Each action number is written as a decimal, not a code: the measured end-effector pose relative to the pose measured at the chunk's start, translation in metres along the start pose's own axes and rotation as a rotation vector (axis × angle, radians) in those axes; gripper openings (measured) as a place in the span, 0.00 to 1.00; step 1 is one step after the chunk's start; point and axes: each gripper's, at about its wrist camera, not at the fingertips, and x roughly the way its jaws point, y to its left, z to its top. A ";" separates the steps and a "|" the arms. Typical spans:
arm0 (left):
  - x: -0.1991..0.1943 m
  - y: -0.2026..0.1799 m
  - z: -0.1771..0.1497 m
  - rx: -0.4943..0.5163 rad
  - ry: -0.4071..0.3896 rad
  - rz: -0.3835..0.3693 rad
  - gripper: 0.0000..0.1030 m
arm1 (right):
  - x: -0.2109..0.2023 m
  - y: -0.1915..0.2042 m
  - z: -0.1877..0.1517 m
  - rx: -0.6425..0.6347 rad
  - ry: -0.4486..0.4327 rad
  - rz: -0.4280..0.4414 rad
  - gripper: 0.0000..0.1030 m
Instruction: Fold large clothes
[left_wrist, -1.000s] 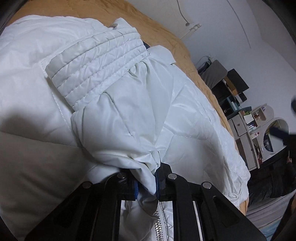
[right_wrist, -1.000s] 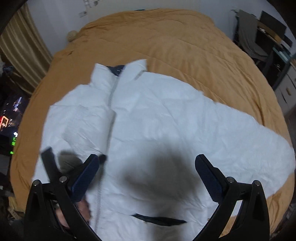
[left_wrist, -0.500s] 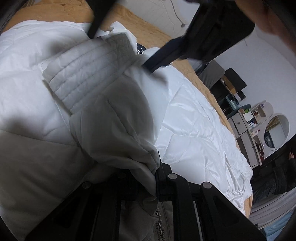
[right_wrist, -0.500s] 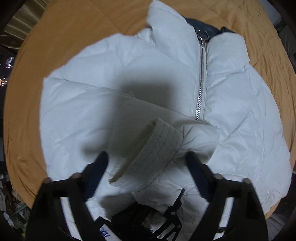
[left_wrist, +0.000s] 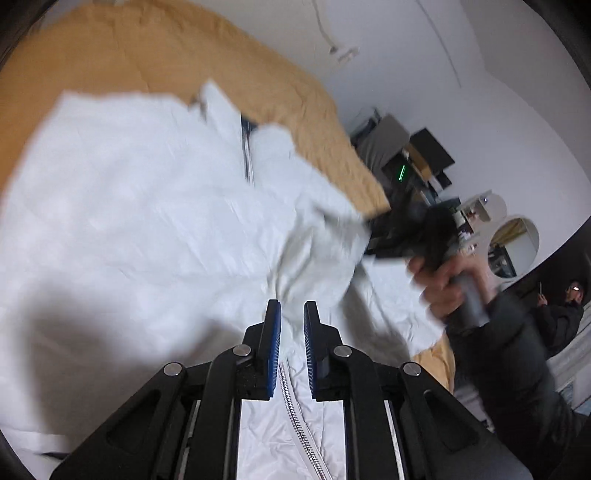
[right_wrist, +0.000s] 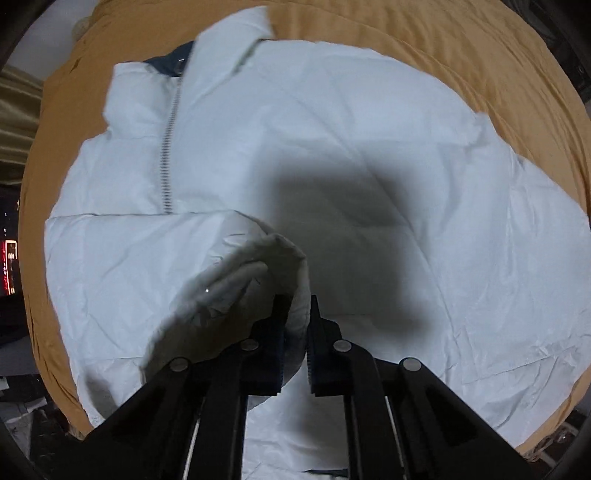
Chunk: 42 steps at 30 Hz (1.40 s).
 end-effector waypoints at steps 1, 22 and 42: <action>-0.007 -0.004 0.008 0.031 -0.021 0.038 0.13 | 0.009 -0.016 -0.002 0.030 0.012 0.051 0.10; 0.082 0.060 0.008 0.209 0.039 0.575 0.76 | -0.048 0.051 -0.108 -0.275 -0.474 -0.004 0.44; 0.109 0.081 0.102 0.033 0.103 0.599 0.89 | 0.057 0.014 -0.113 -0.261 -0.456 -0.129 0.60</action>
